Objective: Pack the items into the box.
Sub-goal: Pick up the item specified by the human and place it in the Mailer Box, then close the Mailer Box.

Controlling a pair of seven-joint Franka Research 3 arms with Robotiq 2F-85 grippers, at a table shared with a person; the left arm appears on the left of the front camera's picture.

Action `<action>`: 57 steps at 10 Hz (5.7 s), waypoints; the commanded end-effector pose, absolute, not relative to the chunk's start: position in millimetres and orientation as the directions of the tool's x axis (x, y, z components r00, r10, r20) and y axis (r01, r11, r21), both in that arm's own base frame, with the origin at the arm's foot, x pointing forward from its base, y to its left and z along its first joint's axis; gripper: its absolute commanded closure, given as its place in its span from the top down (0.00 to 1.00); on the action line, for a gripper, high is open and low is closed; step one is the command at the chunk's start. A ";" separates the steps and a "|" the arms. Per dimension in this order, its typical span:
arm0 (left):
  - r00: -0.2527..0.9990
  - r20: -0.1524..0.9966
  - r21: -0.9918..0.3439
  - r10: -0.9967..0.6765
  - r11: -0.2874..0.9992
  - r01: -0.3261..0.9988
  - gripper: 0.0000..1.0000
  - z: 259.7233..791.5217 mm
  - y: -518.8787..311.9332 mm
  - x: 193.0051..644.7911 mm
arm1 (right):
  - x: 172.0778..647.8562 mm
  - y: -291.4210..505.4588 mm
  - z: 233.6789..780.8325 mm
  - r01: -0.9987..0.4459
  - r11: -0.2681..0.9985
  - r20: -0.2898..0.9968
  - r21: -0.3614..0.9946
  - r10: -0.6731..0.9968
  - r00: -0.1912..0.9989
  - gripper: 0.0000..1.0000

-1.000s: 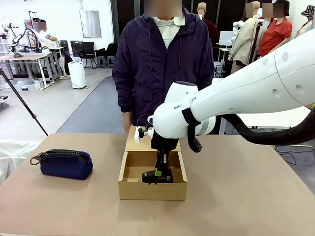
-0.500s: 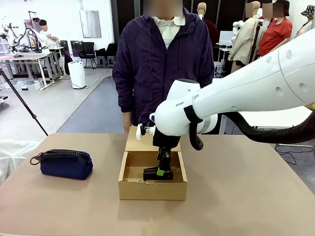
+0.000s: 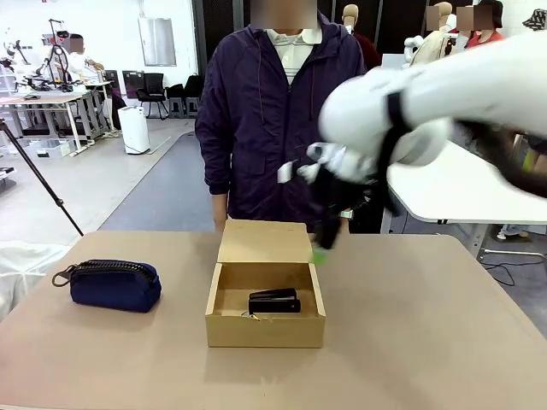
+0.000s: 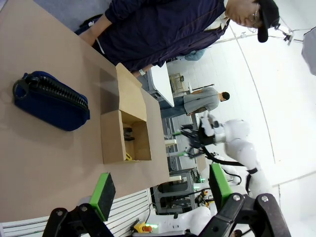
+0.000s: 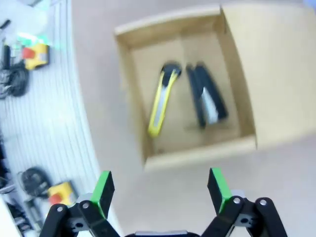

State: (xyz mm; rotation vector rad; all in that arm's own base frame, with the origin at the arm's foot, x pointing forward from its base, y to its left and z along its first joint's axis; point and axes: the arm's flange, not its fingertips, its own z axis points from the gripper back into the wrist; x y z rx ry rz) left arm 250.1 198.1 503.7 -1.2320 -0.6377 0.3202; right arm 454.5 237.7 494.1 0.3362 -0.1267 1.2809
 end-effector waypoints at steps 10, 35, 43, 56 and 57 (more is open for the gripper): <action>0.780 0.286 -0.944 0.557 0.305 0.129 1.00 504.6 197.8 249.8 | 337.4 -44.7 504.9 -0.221 0.600 0.336 0.769 -0.086 0.938 1.00; 0.949 0.166 -0.794 0.267 0.608 -0.032 1.00 497.9 24.3 418.1 | 464.8 18.4 463.7 -0.248 0.436 0.320 0.865 -0.099 0.942 1.00; 0.964 0.138 -0.789 0.227 0.614 -0.032 1.00 463.3 -51.5 442.5 | 489.4 62.0 435.5 -0.222 0.428 0.272 0.876 -0.057 0.961 1.00; 0.984 -0.003 -0.976 0.180 0.213 -0.042 1.00 301.2 -142.0 633.8 | 665.4 144.9 288.1 0.278 0.391 -0.242 0.878 -0.138 0.960 1.00; 0.966 -0.040 -0.887 0.255 0.436 -0.152 1.00 305.6 -149.7 631.0 | 667.0 149.0 282.8 0.279 0.305 -0.267 0.911 -0.081 0.960 1.00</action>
